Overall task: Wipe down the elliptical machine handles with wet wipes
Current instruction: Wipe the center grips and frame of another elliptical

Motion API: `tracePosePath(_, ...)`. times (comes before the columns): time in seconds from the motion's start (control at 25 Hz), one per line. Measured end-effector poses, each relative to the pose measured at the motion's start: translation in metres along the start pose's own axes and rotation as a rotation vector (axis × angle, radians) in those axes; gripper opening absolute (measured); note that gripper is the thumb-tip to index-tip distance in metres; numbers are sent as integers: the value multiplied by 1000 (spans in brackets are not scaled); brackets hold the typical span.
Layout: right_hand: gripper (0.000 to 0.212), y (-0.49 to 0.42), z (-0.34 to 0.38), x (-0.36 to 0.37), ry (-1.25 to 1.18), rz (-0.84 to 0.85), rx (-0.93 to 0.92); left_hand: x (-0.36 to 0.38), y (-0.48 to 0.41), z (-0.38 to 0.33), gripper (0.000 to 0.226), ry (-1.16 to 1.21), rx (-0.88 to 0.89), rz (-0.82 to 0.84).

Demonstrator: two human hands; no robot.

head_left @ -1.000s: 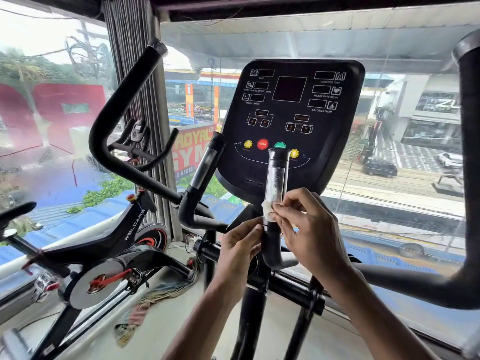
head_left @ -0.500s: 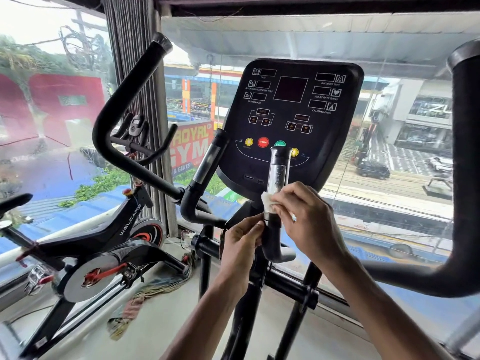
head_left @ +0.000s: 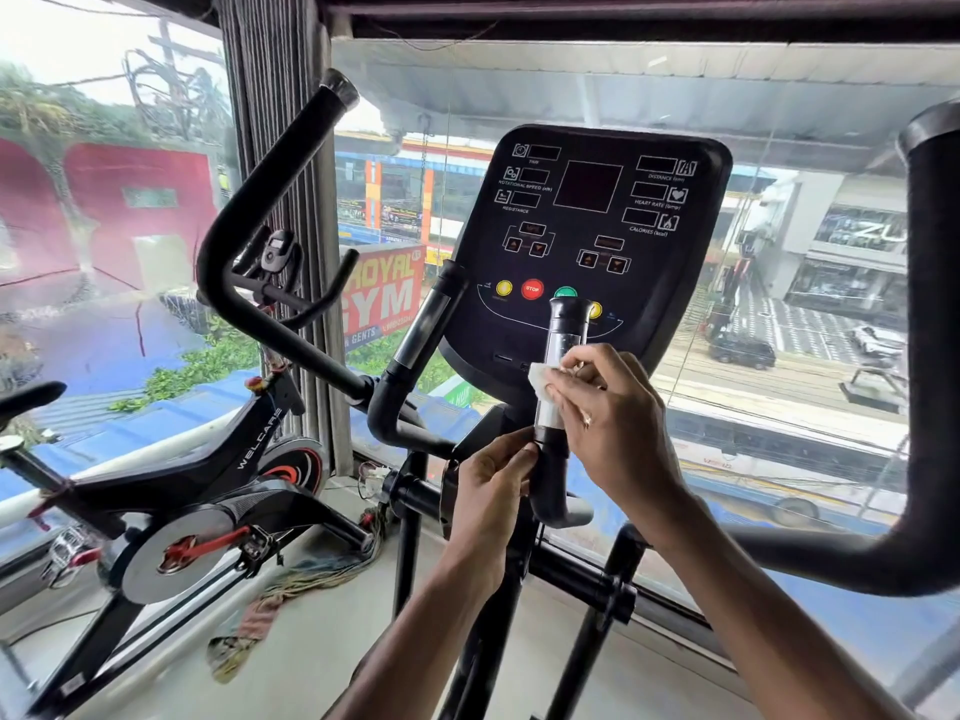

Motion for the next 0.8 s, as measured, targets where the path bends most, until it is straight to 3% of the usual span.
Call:
tracePosePath(0.08,21,4,4,-1,-10,-2,-55,0,0,-2,23,-3,0,-2)
tracePosePath(0.2,23,-15,-2,-3,-19,-78,80,0,-2,-4,23,-21,7,-13)
tracePosePath(0.4,2,-16,-1,4,-4,-31,-9,-4,-6,-4,24,-66,15,0)
tracePosePath(0.56,11,-29,-13,3,-35,-98,126,-4,-9,-5,24,-58,-3,-12)
tracePosePath(0.8,16,-34,-14,4,-40,-88,57,-1,-9,-9,26,-41,-11,1)
Point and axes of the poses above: each hand's wrist, its own y-axis away from the middle knuckle, its own x-axis out of the palm, z = x × y, the point moved 2 cm from there along -y, towards the middle knuckle, and after that the axes turned 10 degrees about y, right-handed, at the moved point
